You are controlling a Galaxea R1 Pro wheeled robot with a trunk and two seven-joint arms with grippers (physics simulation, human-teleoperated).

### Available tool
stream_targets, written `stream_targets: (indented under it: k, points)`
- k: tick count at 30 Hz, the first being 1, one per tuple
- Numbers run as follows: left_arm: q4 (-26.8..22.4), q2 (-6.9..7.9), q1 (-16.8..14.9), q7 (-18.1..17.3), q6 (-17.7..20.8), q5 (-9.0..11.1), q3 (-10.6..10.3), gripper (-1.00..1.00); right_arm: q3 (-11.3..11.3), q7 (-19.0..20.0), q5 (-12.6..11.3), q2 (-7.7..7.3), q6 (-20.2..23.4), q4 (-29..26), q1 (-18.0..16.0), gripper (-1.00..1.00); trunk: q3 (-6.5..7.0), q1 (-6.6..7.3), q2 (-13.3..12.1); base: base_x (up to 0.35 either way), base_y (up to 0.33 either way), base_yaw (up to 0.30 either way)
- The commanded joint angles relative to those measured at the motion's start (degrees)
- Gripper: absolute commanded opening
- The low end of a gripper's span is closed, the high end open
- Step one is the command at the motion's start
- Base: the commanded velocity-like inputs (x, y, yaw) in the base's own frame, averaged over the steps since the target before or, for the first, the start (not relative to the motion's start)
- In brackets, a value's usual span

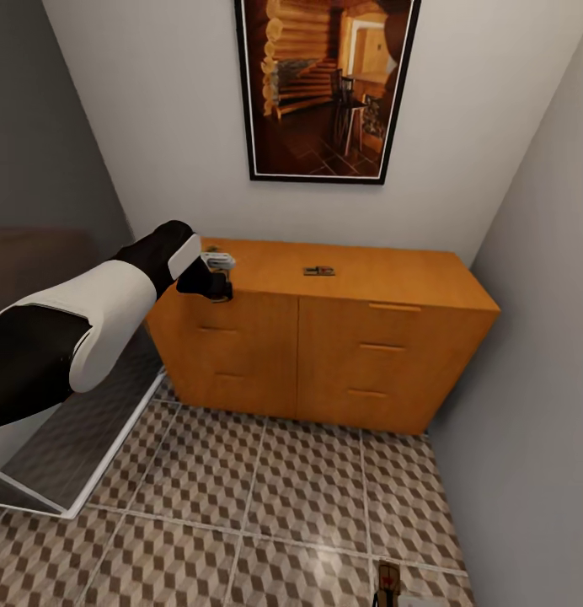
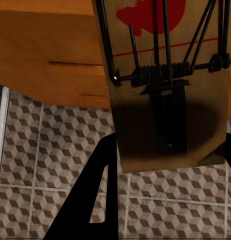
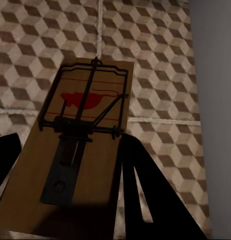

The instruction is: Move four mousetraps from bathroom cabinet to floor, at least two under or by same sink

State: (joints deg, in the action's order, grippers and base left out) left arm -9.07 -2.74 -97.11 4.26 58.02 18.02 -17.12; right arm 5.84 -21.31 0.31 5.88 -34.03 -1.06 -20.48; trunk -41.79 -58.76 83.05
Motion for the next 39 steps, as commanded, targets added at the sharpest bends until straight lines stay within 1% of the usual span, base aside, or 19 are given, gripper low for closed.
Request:
stream_targets:
  k: [1,8,13,15,17,18,19,20,21,22,23,24,26,28,29,33,34,38,39]
  points:
    - [-0.06,0.02,-0.01,0.49,0.22,0.53,-0.28,-1.0,0.48,-0.22,-0.15,0.01,-0.1,0.04,-0.02,-1.0,-0.04,0.03,0.02,-0.238,0.212,0.0]
    - [1.22,-0.05,-0.01,0.49,0.12,0.53,-0.28,-1.0,0.43,-0.22,-0.17,0.01,-0.11,0.04,-0.04,-1.0,-0.04,0.03,0.02,-0.247,0.203,0.0]
    - [5.29,-0.33,0.29,0.32,-0.1,0.53,-0.34,-1.0,0.44,-0.22,-0.18,0.0,-0.07,0.04,-0.03,-1.0,-0.04,0.03,0.02,-0.247,0.183,0.0]
    - [7.17,-0.59,2.95,0.2,-0.54,0.53,-0.34,-1.0,0.44,-0.22,-0.15,-0.01,-0.01,0.06,-0.06,-1.0,-0.04,0.03,0.02,-0.146,0.075,0.0]
    - [7.63,-1.15,6.61,0.15,-3.19,0.53,-0.36,-1.0,0.42,-0.22,-0.16,-0.05,0.0,0.04,-0.03,-1.0,-0.04,0.03,0.02,-0.071,0.031,0.0]
    - [7.89,-1.44,9.62,0.1,-6.64,0.53,-0.36,-1.0,0.41,-0.22,-0.15,-0.06,0.01,0.04,-0.03,-1.0,-0.04,0.03,0.02,-0.028,0.012,0.0]
    - [7.99,-1.5,10.68,0.07,-7.88,0.53,-0.36,-1.0,0.41,-0.22,-0.15,-0.07,0.01,0.03,-0.03,-1.0,-0.04,0.03,0.02,-0.023,0.01,0.0]
    - [8.12,-1.59,12.92,0.03,-10.24,0.53,-0.36,-1.0,0.41,-0.22,-0.16,-0.07,0.01,0.06,-0.05,-1.0,-0.04,0.03,0.02,-0.015,0.006,0.0]
    - [8.22,-1.72,16.46,0.0,-13.57,0.49,-0.36,-1.0,0.41,-0.22,-0.15,-0.07,0.01,0.03,-0.04,-1.0,-0.04,0.03,0.02,-0.007,0.003,0.0]
    - [8.24,-1.79,18.98,-0.01,-15.84,0.47,-0.37,-1.0,0.41,-0.22,-0.15,-0.11,0.01,0.04,-0.06,-1.0,-0.04,0.03,0.02,-0.005,0.002,0.0]
    - [8.25,-1.82,20.28,-0.02,-17.07,0.46,-0.38,-1.0,0.41,-0.22,-0.14,-0.12,0.01,0.04,-0.05,-1.0,-0.04,0.03,0.02,-0.004,0.002,0.0]
    - [8.26,-1.84,22.85,-0.06,-19.82,0.46,-0.38,-1.0,0.4,-0.22,-0.14,-0.2,0.01,0.04,-0.03,-1.0,-0.04,0.03,0.02,-0.002,0.001,0.0]
    - [8.38,-1.83,28.06,-0.1,-26.68,0.39,-0.41,-1.0,0.4,-0.22,-0.14,-0.38,0.01,0.02,-0.04,-1.0,-0.04,0.03,0.02,-0.001,0.001,0.0]
    - [9.01,-1.83,33.31,-0.11,-34.57,0.29,-0.44,-1.0,0.4,-0.22,-0.14,-0.51,0.01,0.01,-0.03,-1.0,-0.04,0.03,0.02,0.0,0.0,0.0]
    - [9.3,-1.81,34.57,-0.12,-36.6,0.26,-0.44,-1.0,0.4,-0.22,-0.14,-0.53,0.01,0.01,-0.04,-1.0,-0.04,0.03,0.02,0.0,0.0,0.0]
    - [12.33,-1.7,44.24,-0.11,-52.09,0.11,-0.52,-1.0,0.42,-0.15,-0.03,-0.63,-0.11,0.01,-0.03,-1.0,-0.04,0.03,0.02,0.0,0.0,0.0]
    - [12.54,-1.67,45.53,-0.09,-53.75,0.07,-0.53,-1.0,0.44,-0.16,0.0,-0.62,-0.14,-0.01,-0.03,-1.0,-0.04,0.03,0.02,0.0,0.0,0.0]
    - [13.23,-1.24,55.16,-0.01,-65.94,-0.06,-0.61,-1.0,0.51,-0.21,0.14,-0.61,-0.3,-0.11,-0.03,-1.0,-0.04,0.03,0.02,0.0,0.0,0.0]
    - [13.28,-1.1,56.18,0.0,-67.46,-0.07,-0.62,-1.0,0.51,-0.21,0.15,-0.61,-0.31,-0.14,-0.05,-1.0,-0.04,0.03,0.02,0.0,0.0,0.0]
